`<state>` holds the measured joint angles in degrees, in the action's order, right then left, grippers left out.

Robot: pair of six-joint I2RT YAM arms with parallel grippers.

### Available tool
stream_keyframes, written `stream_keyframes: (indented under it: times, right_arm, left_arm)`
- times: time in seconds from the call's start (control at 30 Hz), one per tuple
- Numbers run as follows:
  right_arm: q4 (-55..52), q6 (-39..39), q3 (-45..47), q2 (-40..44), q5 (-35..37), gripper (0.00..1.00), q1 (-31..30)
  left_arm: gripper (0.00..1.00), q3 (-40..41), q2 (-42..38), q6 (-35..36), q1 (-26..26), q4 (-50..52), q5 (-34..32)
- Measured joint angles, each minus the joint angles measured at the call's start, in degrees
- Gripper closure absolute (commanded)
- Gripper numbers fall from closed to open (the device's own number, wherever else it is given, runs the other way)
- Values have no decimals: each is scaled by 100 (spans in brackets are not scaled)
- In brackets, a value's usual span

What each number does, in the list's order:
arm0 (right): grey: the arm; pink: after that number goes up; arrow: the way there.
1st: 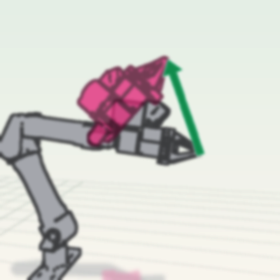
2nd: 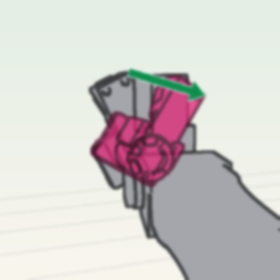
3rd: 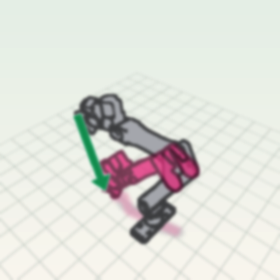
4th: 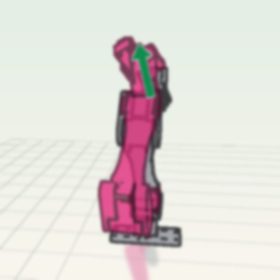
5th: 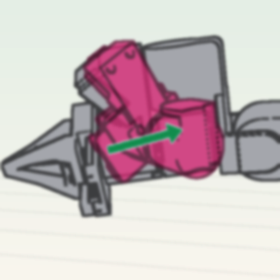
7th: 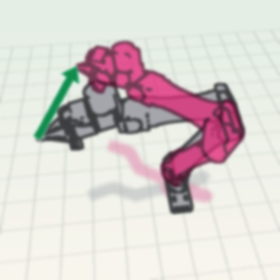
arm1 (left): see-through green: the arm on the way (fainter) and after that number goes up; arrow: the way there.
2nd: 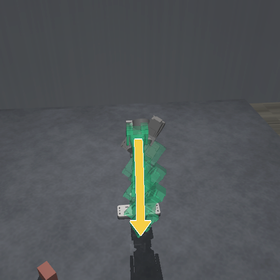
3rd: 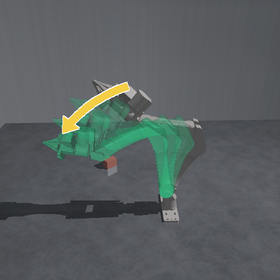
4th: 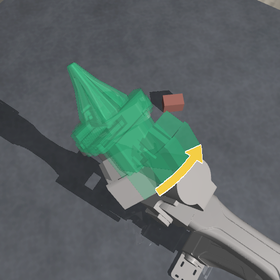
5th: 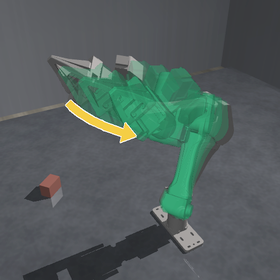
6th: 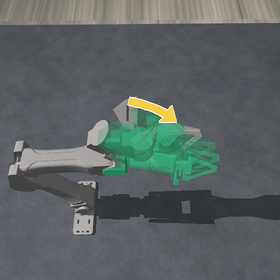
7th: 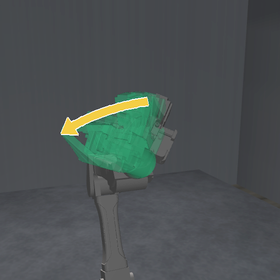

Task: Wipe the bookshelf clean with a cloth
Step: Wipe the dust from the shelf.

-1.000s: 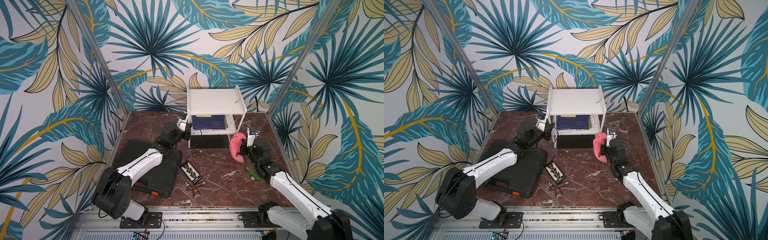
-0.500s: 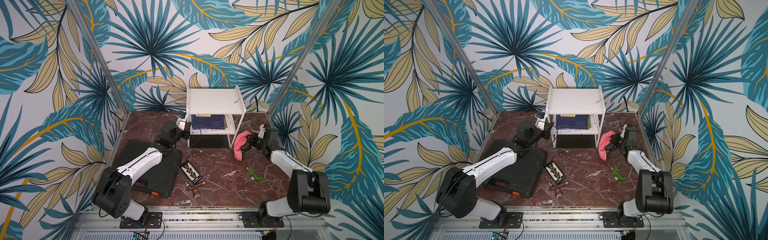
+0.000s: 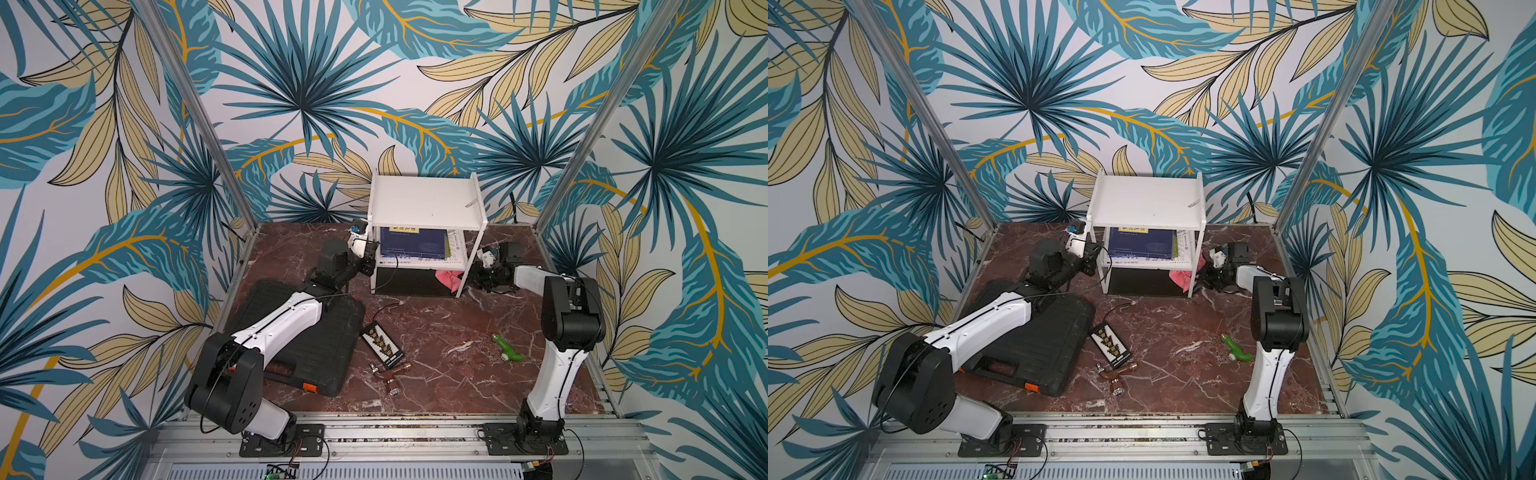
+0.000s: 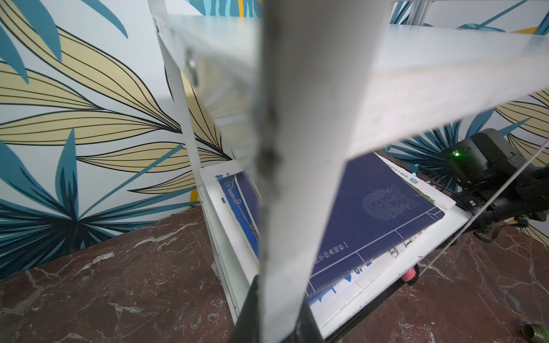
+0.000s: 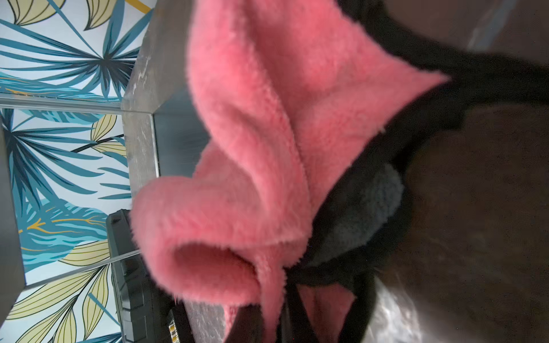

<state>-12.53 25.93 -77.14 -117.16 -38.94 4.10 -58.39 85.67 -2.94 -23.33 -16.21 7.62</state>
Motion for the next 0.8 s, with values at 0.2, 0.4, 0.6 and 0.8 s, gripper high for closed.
stream_keyframes:
  times: [0.2,0.4,0.6,0.8]
  right_arm:
    - [-146,275,-2422,-708,372,100,-28]
    - [680,492,-820,168,612,100,-330]
    - [581,433,-638,-490,881,100,-348]
    - [883,481,-278,85,1121,100,-361]
  left_arm:
    - [100,0,0,20,9,2,39]
    - [100,22,-4,15,24,-4,-28]
    - [100,20,-4,26,35,-7,-33]
    - [100,44,-4,4,35,-46,-35]
